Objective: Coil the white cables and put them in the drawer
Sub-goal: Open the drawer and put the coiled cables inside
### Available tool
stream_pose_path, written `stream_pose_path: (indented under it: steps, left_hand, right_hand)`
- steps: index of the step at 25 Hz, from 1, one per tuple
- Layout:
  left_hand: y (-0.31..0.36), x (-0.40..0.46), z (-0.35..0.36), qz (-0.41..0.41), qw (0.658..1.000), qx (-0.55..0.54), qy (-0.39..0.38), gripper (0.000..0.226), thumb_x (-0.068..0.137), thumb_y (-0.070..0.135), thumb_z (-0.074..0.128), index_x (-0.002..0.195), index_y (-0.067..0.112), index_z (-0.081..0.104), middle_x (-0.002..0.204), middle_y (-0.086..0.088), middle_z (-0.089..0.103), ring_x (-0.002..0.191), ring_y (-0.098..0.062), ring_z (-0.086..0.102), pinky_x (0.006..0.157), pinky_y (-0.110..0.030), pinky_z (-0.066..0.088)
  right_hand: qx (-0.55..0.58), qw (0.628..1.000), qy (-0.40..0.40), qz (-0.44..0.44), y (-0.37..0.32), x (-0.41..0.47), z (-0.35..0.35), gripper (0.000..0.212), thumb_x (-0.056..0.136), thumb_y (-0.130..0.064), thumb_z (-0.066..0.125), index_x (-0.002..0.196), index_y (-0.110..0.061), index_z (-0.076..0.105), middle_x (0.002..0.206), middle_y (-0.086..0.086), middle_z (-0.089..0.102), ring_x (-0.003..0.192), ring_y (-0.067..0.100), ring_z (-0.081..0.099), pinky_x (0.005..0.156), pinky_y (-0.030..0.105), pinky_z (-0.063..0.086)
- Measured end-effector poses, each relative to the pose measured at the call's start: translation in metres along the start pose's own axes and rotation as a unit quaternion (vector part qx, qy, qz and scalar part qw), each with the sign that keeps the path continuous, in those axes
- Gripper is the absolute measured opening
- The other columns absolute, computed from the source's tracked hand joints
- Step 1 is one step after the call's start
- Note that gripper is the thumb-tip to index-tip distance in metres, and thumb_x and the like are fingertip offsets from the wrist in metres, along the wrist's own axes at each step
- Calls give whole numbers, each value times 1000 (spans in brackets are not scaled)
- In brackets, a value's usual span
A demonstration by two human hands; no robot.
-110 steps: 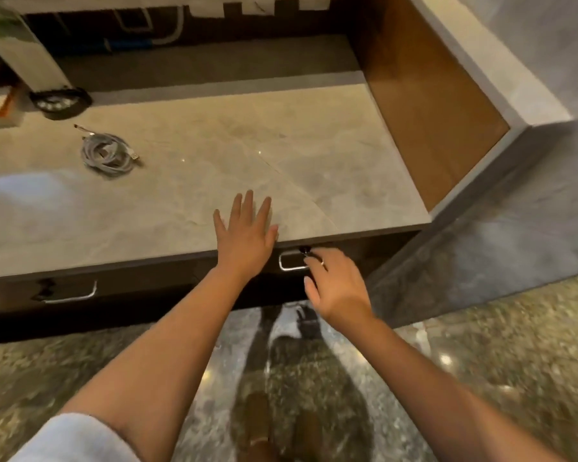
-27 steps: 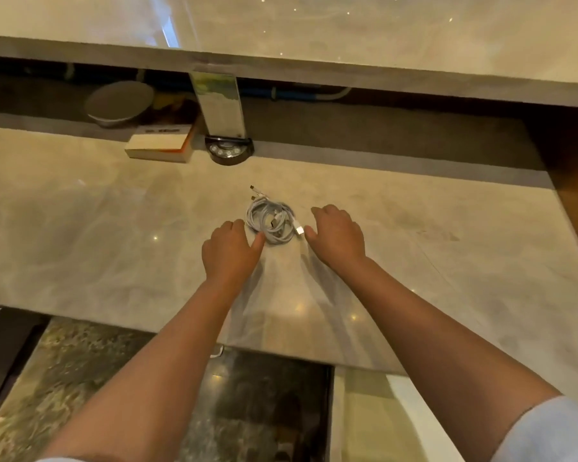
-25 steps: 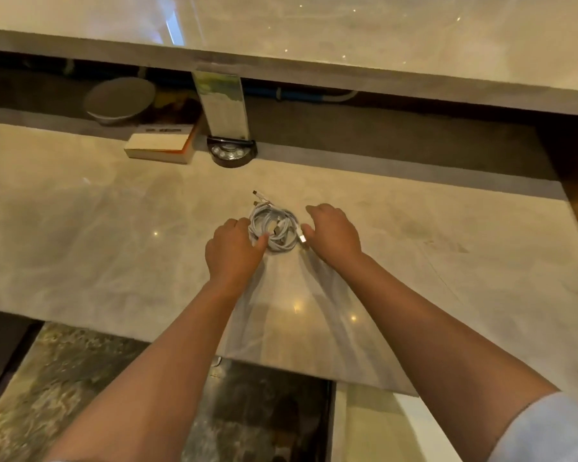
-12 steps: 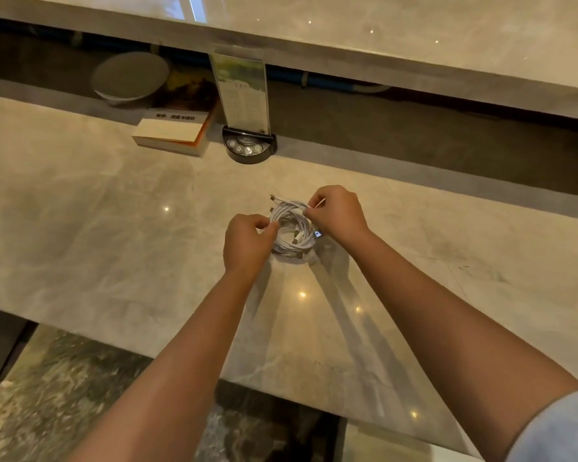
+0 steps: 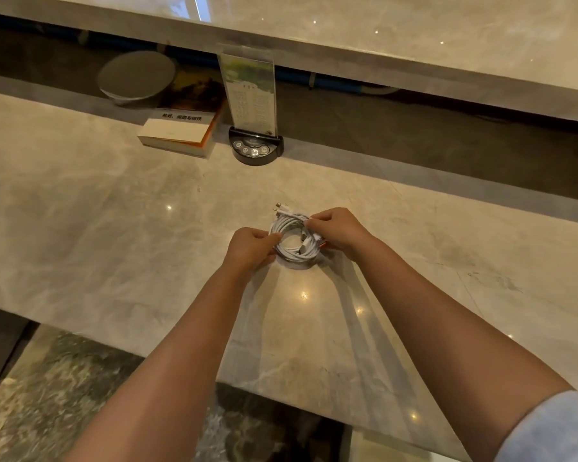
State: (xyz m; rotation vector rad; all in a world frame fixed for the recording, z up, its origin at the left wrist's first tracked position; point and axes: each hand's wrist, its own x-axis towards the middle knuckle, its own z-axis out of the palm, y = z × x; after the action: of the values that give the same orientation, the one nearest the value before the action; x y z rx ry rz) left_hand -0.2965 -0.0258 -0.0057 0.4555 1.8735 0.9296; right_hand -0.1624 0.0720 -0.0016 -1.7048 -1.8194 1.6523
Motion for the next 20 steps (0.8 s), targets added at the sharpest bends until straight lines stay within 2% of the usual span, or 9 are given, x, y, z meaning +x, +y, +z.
stream_pose_path:
  steps: [2, 6, 9, 11, 14, 16, 18, 20]
  left_hand:
    - [-2, -4, -2, -9, 999, -29, -26, 13, 86, 18, 65, 81, 6, 66, 85, -17, 64, 75, -20, 61, 67, -23, 56]
    - [-6, -14, -2, 30, 999, -10, -16, 11, 85, 14, 64, 85, 3, 68, 77, -12, 63, 69, -16, 59, 64, -22, 54]
    - [-3, -24, 3, 41, 999, -19, -28, 19, 84, 12, 66, 98, 0, 68, 87, -17, 69, 76, -24, 67, 73, -28, 57]
    - [-3, -35, 9, 34, 998, -24, -48, 24, 82, 15, 69, 102, 2, 69, 93, -19, 71, 83, -27, 69, 80, -35, 58]
    - [-4, -64, 25, 31, 994, -18, -106, 24, 78, 15, 73, 98, 2, 68, 94, -20, 71, 82, -25, 68, 83, -38, 57]
    - [-7, -91, 41, 33, 988, 2, -153, 25, 76, 14, 74, 97, 3, 66, 87, -16, 70, 73, -18, 68, 77, -31, 59]
    - [-12, -122, 58, 36, 981, 26, -187, 26, 74, 14, 76, 96, 5, 66, 80, -9, 70, 64, -9, 68, 68, -22, 58]
    - [-25, -157, 77, 39, 975, 64, -207, 24, 72, 14, 78, 92, 6, 66, 75, -6, 69, 60, -6, 67, 61, -17, 56]
  right_hand:
    - [38, 999, -5, 16, 2, -4, 0, 26, 84, -16, 65, 94, 8, 70, 77, 17, 63, 68, 25, 57, 66, 34, 46]
    - [96, 993, -38, 56, 7, -20, -8, 23, 83, -14, 67, 95, 5, 68, 71, 14, 62, 59, 21, 58, 58, 29, 53]
    - [132, 990, -29, 48, 13, -41, -18, 22, 81, -14, 70, 95, 2, 69, 73, 13, 65, 62, 19, 61, 63, 28, 58]
    - [146, 988, -9, 50, 19, -62, -31, 24, 80, -14, 71, 96, 4, 68, 62, 9, 63, 53, 15, 59, 52, 22, 56]
    - [154, 987, 17, 49, 36, -106, -53, 13, 79, -11, 71, 87, 0, 69, 76, 11, 65, 60, 16, 62, 54, 19, 57]
    - [167, 984, 29, 55, 56, -145, -69, 4, 80, -7, 70, 79, -6, 66, 72, 7, 65, 53, 9, 62, 50, 17, 54]
    - [175, 982, 31, 68, 79, -182, -85, 8, 80, -5, 69, 76, -9, 63, 61, 2, 64, 43, 3, 59, 48, 16, 53]
    - [180, 980, 17, 87, 106, -220, -99, 9, 80, -4, 68, 77, -10, 61, 54, -2, 65, 44, 3, 60, 51, 17, 55]
